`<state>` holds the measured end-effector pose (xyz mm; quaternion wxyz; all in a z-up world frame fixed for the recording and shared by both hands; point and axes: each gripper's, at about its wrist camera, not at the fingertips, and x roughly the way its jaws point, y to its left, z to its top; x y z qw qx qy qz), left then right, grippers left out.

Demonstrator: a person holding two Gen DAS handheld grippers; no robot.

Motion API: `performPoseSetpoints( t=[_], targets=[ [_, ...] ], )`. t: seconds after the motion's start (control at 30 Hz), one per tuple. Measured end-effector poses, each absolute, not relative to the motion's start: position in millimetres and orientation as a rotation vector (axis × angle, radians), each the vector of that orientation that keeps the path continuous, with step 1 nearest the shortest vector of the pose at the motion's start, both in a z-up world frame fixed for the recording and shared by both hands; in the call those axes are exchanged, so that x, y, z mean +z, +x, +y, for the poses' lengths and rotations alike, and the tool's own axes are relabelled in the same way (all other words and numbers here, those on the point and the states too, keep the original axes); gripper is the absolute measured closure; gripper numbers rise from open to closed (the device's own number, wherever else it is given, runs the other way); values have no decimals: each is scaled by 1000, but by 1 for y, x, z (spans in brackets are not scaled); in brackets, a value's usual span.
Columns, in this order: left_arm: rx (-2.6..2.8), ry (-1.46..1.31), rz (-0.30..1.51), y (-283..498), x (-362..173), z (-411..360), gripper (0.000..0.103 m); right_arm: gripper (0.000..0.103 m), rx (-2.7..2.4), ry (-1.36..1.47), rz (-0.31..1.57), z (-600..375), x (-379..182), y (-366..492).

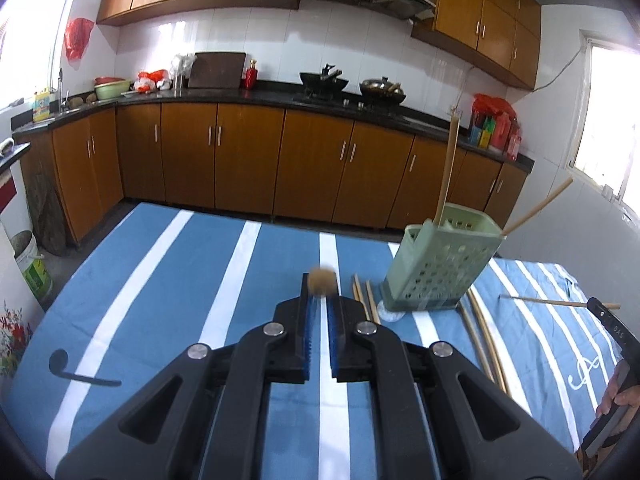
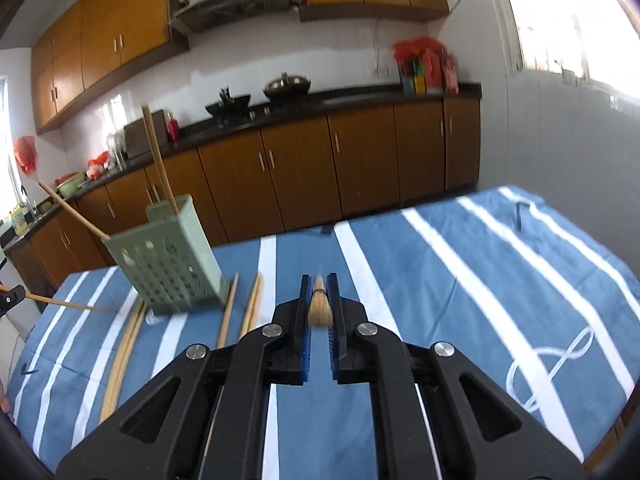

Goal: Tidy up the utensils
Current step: 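Lift both chopsticks, tilt them upright and carry them over the holder, then insert both chopsticks into the green holder and open both tools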

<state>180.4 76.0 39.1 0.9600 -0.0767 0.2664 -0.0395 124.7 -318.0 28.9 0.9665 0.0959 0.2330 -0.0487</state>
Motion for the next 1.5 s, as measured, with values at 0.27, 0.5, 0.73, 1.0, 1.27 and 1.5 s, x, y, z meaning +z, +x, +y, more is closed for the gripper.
performPoseSetpoints(
  t=[0.27,0.5,0.73,1.0,1.27,1.5],
  targets=[
    [-124,-112,471,179,70,68,96,95,-58,177,366,-306,67,123],
    [-224,-100,405,168,108,50,96,95,47,180,268,-292,113,116],
    [-322,-104,312,156,148,20,96,95,209,226,159,-268,158,114],
    [-298,-118,162,176,186,-9,96,95,195,188,69,-246,174,139],
    [-280,-142,181,225,164,-26,96,95,168,185,133,-238,151,179],
    [-285,-133,295,258,118,-31,95,95,176,202,241,-237,125,199]
  ],
)
